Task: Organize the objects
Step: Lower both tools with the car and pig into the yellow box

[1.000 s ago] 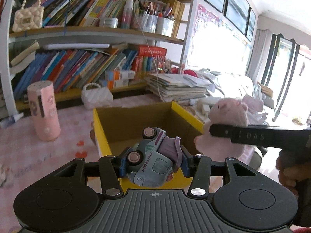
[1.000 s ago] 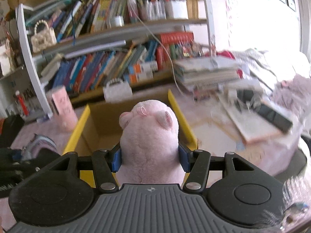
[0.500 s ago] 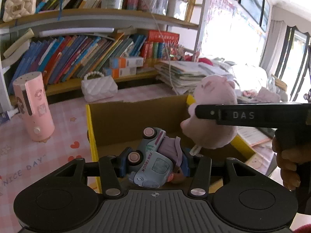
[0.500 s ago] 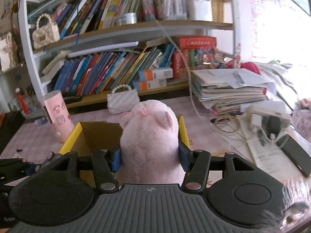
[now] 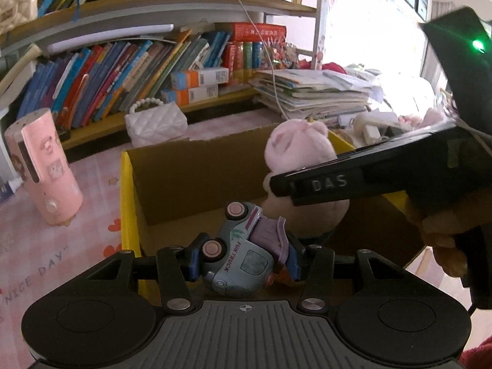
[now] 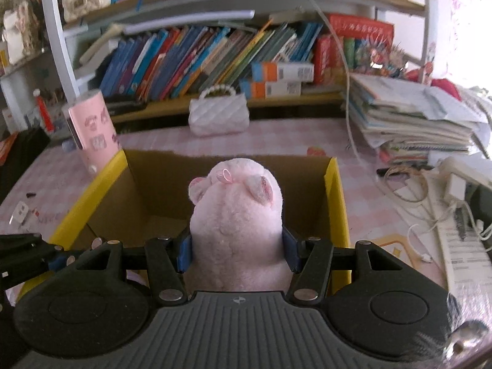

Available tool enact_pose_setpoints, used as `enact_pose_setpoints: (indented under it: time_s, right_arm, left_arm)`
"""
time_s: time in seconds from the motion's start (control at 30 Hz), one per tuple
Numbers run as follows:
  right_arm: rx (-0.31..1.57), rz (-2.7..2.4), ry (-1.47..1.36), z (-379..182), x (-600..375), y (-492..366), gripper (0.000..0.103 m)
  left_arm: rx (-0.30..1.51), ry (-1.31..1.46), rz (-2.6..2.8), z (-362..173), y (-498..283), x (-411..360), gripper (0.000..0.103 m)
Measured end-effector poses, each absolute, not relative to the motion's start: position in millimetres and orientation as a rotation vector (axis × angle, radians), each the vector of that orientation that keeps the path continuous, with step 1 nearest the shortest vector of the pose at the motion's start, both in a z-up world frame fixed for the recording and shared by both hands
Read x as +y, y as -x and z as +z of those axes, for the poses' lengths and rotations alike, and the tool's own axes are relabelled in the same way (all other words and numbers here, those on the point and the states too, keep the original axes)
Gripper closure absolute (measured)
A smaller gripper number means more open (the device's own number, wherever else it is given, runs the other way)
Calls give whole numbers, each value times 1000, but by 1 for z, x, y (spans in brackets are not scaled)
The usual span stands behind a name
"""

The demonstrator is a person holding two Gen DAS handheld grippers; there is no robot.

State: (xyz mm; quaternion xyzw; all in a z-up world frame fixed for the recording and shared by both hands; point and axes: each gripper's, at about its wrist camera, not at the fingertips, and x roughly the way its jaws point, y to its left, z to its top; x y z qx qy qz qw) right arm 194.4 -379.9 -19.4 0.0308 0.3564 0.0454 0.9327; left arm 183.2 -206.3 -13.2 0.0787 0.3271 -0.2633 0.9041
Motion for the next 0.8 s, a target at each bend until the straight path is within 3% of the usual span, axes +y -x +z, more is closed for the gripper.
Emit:
enact_pose_setpoints:
  time_s: [0.6,0.77,0.8]
  right_arm:
    - [750,139,-55,-22,-380,-213,49]
    - [767,146,-51,-24,-379,-215,48]
    - [769,148,-49,-24,-379,-215,47]
  left_arm:
    - [687,-189,-539,-26,-183,-218,53]
    - [640,-175,-526,-18,-180,-215,49]
    - [633,-174,-520,-17,-180,-213,45]
